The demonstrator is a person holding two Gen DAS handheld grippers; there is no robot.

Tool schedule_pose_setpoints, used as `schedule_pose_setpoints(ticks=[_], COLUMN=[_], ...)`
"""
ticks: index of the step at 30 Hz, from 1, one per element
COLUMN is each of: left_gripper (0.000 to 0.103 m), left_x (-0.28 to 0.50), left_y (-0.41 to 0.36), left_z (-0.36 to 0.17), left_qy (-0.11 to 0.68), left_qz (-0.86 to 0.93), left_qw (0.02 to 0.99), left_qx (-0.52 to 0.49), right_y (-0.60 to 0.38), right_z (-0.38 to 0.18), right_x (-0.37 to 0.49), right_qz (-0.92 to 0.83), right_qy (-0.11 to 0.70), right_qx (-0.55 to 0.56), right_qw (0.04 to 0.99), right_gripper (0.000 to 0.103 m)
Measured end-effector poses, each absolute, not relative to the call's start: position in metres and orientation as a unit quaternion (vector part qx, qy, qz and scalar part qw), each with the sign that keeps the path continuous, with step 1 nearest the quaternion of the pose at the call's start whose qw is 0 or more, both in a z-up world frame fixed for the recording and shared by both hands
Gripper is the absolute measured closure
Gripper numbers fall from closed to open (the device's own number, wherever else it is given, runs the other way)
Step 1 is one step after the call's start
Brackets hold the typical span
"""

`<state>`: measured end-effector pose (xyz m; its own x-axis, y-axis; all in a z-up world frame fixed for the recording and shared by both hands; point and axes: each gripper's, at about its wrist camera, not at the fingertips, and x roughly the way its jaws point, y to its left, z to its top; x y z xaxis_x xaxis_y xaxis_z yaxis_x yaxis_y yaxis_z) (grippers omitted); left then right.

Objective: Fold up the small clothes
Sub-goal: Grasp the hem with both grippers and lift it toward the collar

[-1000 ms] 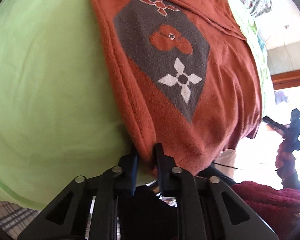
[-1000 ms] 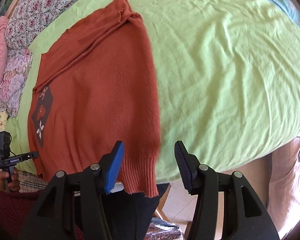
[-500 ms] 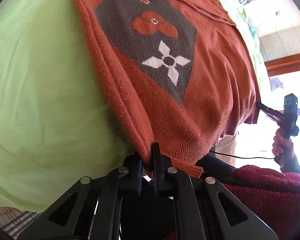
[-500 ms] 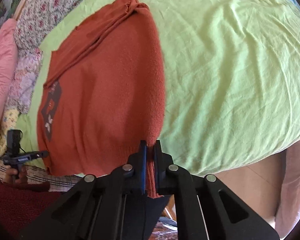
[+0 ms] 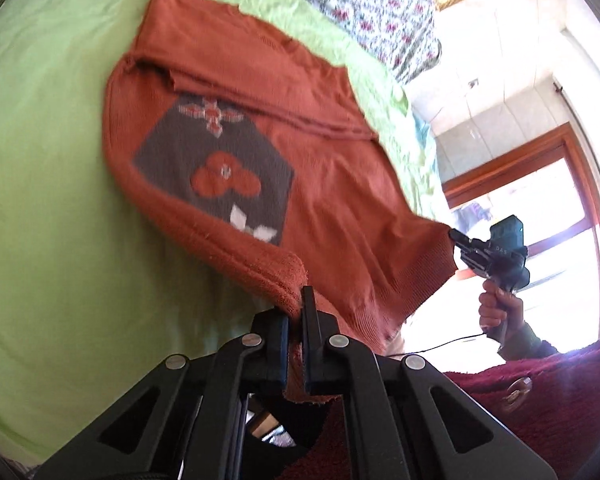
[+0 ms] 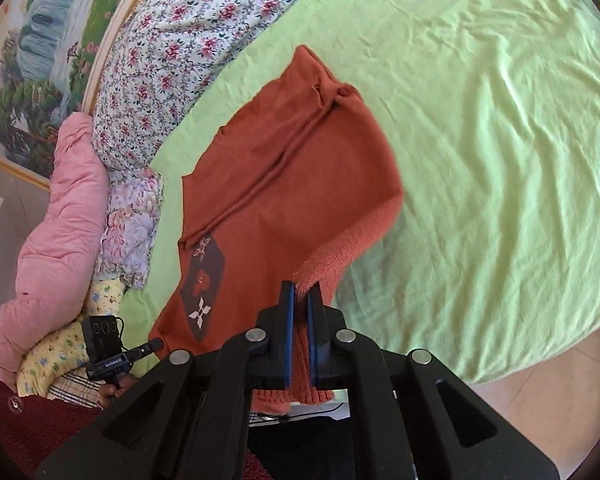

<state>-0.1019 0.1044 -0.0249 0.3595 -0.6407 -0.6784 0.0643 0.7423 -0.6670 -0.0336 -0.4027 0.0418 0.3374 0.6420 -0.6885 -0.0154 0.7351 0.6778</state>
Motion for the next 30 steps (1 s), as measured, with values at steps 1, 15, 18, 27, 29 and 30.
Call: schedule_pose_setpoints(ticks=[1,15,18,27,29,30], left_gripper=[0.101,0.101,0.101,0.101,0.101,0.101], left_x=[-0.098,0.005,0.037,0.137,0.154,0.161], left_y=[0.107,0.163,0.169,0.187,0.192,0.196], left_z=[-0.020,0.035,0.033,0.005,-0.006,-0.013], left_qy=[0.511,0.405,0.400,0.399,0.403,0.406], left_qz=[-0.226,-0.152,-0.132,-0.080,-0.067,-0.060], left_qw=[0.779,0.841,0.848,0.846,0.843,0.841], left_qx=[-0.286,-0.324,-0.323,-0.345,-0.350,-0.353], right_y=[-0.400,-0.397,-0.388,-0.361,-0.356,-0.353], right_z=[0.046,0.086,0.085,0.041,0.030,0.024], right_x=[-0.028,0.096,0.135,0.242,0.261,0.270], right_qz=[0.219,0.244,0.239,0.215,0.210,0.204], right_qy=[0.531,0.443,0.438,0.465,0.474,0.480], right_qx=[0.293,0.335,0.325,0.314,0.311,0.306], right_qw=[0.765,0.795,0.803,0.800,0.796,0.796], right_gripper=[0.096,0.096,0.096,0.097,0.097,0.097])
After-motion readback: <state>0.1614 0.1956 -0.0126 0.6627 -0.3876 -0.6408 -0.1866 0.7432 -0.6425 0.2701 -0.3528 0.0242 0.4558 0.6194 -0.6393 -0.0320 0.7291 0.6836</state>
